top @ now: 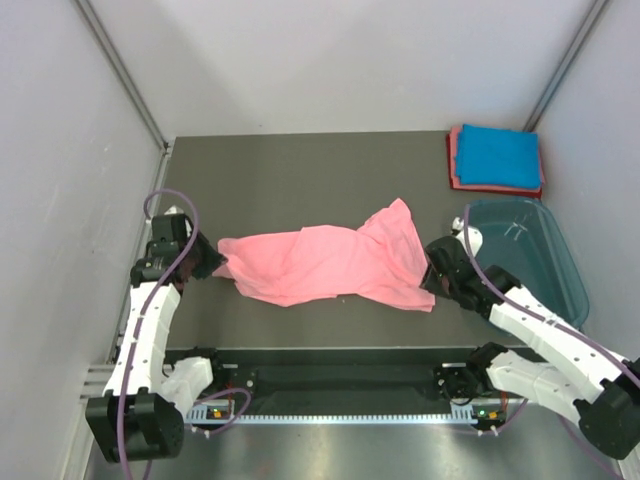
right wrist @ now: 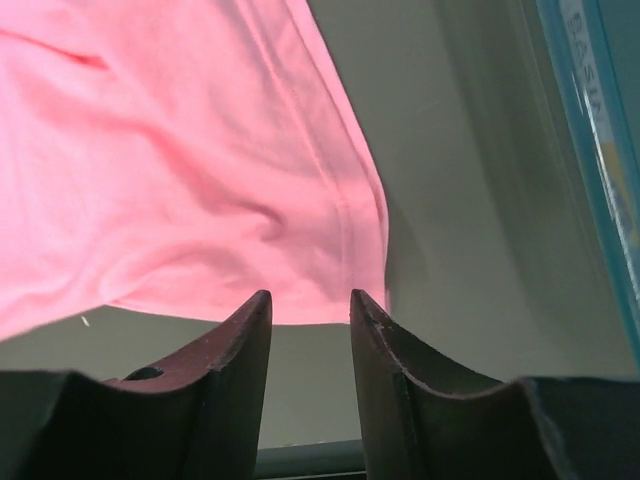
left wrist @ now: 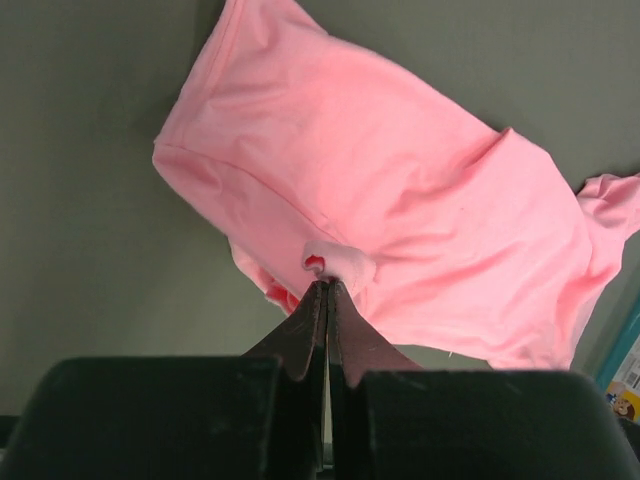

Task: Fold and stack the t-shirts
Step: Flatten the tshirt out

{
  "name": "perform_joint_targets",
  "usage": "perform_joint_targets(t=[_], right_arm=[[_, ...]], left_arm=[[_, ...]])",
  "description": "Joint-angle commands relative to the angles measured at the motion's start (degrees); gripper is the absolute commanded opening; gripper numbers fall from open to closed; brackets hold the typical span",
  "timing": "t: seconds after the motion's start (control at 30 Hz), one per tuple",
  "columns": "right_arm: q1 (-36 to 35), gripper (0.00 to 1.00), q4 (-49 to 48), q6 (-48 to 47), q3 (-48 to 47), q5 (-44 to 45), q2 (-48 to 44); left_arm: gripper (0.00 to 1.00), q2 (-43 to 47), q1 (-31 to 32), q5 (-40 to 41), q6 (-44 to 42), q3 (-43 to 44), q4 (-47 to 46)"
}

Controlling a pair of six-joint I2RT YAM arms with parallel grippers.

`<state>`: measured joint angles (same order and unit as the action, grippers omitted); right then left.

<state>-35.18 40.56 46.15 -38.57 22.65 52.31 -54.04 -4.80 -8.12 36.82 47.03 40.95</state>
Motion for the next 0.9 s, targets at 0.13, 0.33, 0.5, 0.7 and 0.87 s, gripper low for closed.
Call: perform_joint_targets(t=[0.13,0.33,0.5,0.7,0.87], right_arm=[[0.9,0.38,5.31,21.94,3.23,-1.74,2.44],[1.08,0.41,6.47,37.69,7.8,1.25,0.07],[1.78,0.43,7.69,42.0,7.89,2.66,1.12],[1.87,0.43,6.56,45.08,8.6,4.33,-0.28],[1.96,0.42,7.08,46.83,8.07,4.77,-0.11]], left_arm=[[0.0,1.31,-0.12,0.65,-2.45,0.52,-4.03],[0.0,0.96,-0.12,-0.05,-3.51,0.52,-4.83],[0.0,0.61,-0.12,-0.41,-4.03,1.66,-4.65],[0.0,0.08,-0.12,-1.72,-3.42,2.11,-5.18],[0.0,-0.19,-0.12,-2.25,-3.24,2.72,-5.27]])
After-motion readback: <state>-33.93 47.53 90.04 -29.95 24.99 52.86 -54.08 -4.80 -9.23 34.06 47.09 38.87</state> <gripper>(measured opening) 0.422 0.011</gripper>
